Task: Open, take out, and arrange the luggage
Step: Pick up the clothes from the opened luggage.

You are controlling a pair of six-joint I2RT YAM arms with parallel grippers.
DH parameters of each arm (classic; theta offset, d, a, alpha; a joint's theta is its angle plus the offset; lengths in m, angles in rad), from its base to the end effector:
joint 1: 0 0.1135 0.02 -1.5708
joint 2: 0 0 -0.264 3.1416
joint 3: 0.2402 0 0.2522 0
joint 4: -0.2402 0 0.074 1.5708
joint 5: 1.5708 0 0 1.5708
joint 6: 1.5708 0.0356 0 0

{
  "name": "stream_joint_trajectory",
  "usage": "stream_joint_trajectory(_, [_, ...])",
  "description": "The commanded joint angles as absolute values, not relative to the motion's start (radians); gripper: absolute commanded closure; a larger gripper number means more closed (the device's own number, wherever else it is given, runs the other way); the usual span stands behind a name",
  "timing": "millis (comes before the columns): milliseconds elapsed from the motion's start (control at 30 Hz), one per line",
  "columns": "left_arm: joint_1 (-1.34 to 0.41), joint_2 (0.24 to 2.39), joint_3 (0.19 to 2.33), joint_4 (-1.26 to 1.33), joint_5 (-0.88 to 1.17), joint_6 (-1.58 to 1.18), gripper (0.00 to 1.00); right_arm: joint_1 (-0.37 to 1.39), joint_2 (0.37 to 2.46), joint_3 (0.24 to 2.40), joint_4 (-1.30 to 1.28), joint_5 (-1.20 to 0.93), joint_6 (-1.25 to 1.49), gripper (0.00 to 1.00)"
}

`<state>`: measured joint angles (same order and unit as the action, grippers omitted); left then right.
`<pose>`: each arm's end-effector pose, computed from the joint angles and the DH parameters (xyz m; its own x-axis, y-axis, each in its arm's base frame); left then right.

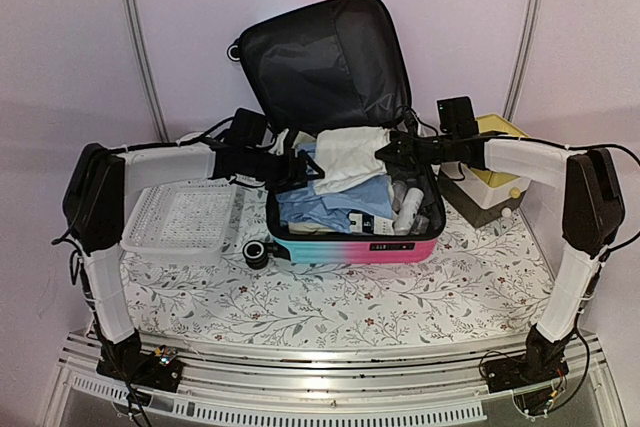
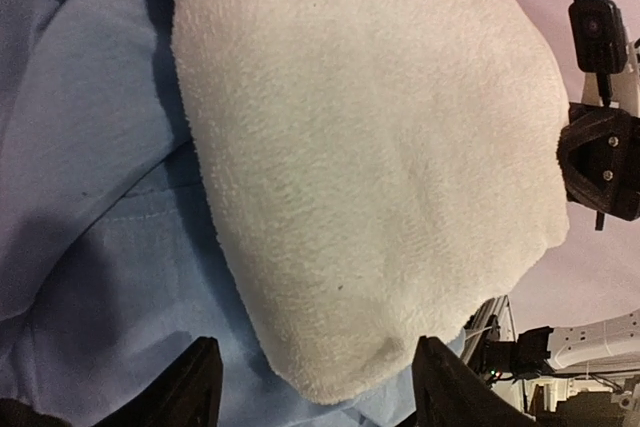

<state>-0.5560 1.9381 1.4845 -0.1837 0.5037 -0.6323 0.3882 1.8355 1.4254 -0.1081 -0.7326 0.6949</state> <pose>0.3696 -0.2499 0.2439 -0.8756 -0.0653 -0.4786 0.3400 0.6205 -0.7067 0.3843 0.1829 0.2759 -0.8767 0.1558 -0.4552 -0.3357 0.4797 0.8107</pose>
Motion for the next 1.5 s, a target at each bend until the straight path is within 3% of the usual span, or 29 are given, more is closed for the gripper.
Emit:
stream_joint_trajectory(0, [-0.572, 2.013, 1.543, -0.128, 0.565, -0.662, 0.35, 0.394, 1.808, 1.416, -0.097, -0.719, 0.678, 0.97])
stream_joint_trajectory(267, [-0.583, 2.074, 1.576, -0.079, 0.633, -0.697, 0.37, 0.394, 1.818, 1.407, -0.095, -0.722, 0.675, 0.97])
stream_joint_trajectory(500, [-0.582, 2.045, 1.578, -0.089, 0.590, -0.688, 0.57, 0.394, 1.801, 1.395, -0.094, -0.723, 0.677, 0.97])
stream_joint_trajectory(800, [-0.583, 1.941, 1.584, -0.173, 0.550, -0.638, 0.65, 0.419, 1.767, 1.396, -0.108, -0.711, 0.671, 0.97])
stream_joint_trajectory(1467, [-0.584, 1.817, 1.488, -0.207, 0.514, -0.604, 0.60, 0.457, 1.685, 1.356, -0.157, -0.655, 0.665, 0.97])
